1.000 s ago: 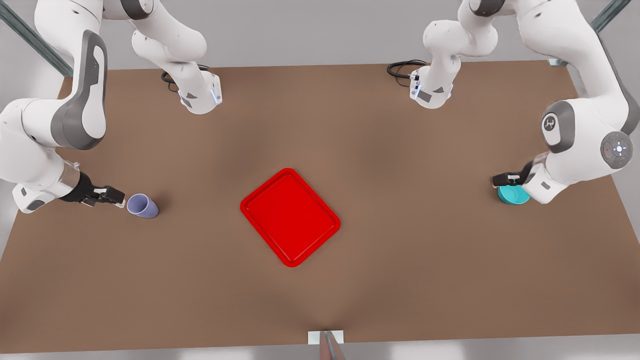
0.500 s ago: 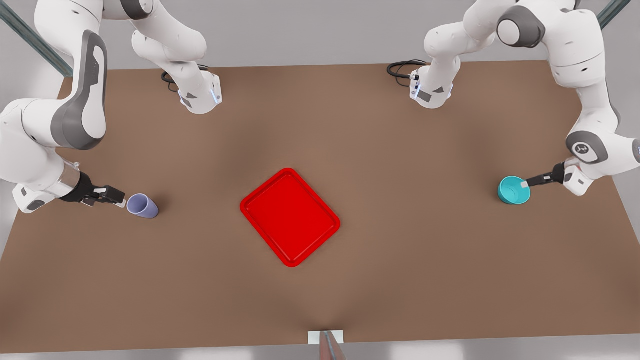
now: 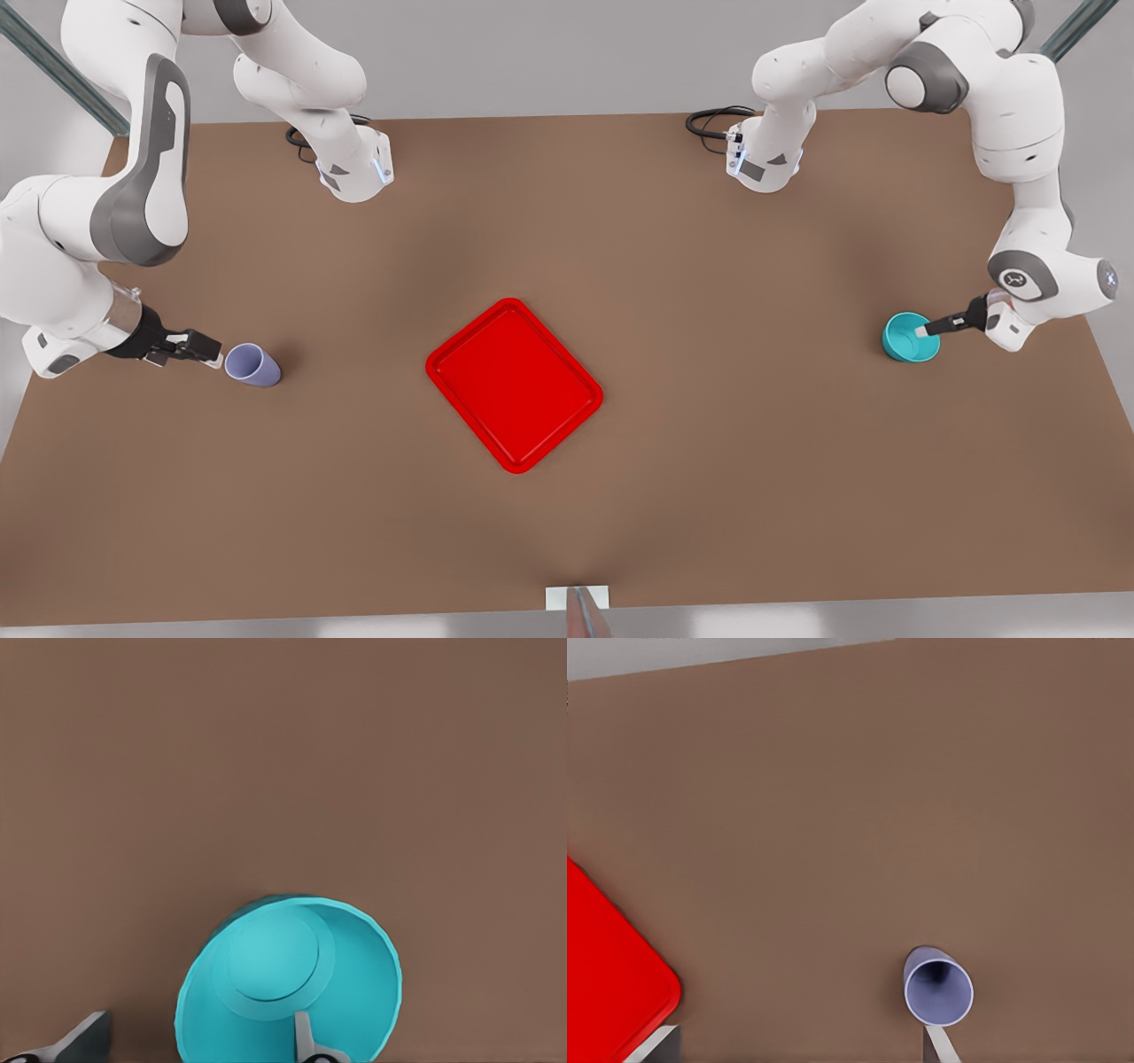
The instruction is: Place the bowl on the tray with the left arm and the cup on the tray with the right arm
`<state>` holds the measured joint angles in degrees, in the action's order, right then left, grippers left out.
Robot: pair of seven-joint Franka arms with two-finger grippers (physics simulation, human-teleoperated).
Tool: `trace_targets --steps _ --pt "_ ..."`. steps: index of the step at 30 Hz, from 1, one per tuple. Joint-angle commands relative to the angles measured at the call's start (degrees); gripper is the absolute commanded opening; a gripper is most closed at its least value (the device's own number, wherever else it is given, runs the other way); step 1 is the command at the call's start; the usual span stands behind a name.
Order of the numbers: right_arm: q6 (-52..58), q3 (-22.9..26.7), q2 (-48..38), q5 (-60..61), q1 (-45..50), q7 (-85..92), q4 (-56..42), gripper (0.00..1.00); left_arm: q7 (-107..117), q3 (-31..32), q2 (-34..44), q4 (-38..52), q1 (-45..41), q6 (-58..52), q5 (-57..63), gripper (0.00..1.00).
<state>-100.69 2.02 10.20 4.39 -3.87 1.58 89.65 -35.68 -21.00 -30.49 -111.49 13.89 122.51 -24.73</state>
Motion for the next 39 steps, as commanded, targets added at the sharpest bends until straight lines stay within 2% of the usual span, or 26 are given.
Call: trace_targets --steps 1,6,7,9,10,12,18,21,34,36,37,39 --pt "-0.03 0.0 0.0 0.0 0.0 0.0 0.0 1.0 0.0 0.0 -0.18 -0.05 0.0 0.01 -0.67 1.0" --pt "0.06 0.0 0.0 0.0 0.0 0.09 0.09 1.0 -1.15 0.0 -1.42 -0.05 0.09 0.01 -2.78 1.0" --pt "0.06 0.0 -0.09 0.0 0.0 0.09 0.09 1.0 -1.15 0.0 -1.42 -0.05 0.09 0.01 -3.31 0.91" --pt "0.06 0.0 0.0 0.0 -0.09 0.09 0.09 1.0 -1.15 0.0 -1.5 -0.05 0.09 0.1 -3.31 0.6" --pt "0.06 0.0 -0.09 0.0 -0.09 0.09 0.09 1.0 -1.15 0.0 -1.5 -0.05 0.09 0.18 -3.31 0.54" --pt "-0.03 0.0 0.0 0.0 -0.09 0.09 0.09 1.0 -1.23 0.09 -1.5 -0.14 0.09 2.21 -3.05 0.53" --pt "-0.03 0.0 0.0 0.0 0.0 0.09 0.0 1.0 -1.15 0.17 -1.86 -0.4 0.09 2.29 -3.14 0.27" --pt "-0.03 0.0 0.0 0.0 0.0 0.09 0.0 1.0 -0.88 0.26 -1.94 -0.31 0.09 2.12 -3.14 0.21" --pt "-0.03 0.0 0.0 0.0 -0.09 0.09 0.09 1.0 -0.35 0.44 -0.01 -0.13 -0.97 1.24 -3.4 0.21" --pt "0.05 0.0 0.0 0.0 -0.09 0.17 0.09 1.0 2.44 0.35 3.5 -0.22 -5.61 -0.78 -4.19 0.21" --pt "-0.03 0.0 0.0 0.0 -0.09 0.09 0.09 1.0 8.94 0.26 6.66 0.04 -11.84 -1.05 -3.67 0.21" --pt "-0.03 0.0 0.0 0.0 -0.09 0.09 0.09 1.0 15.46 0.7 6.85 3.2 -18.19 -1.75 -3.58 0.21"
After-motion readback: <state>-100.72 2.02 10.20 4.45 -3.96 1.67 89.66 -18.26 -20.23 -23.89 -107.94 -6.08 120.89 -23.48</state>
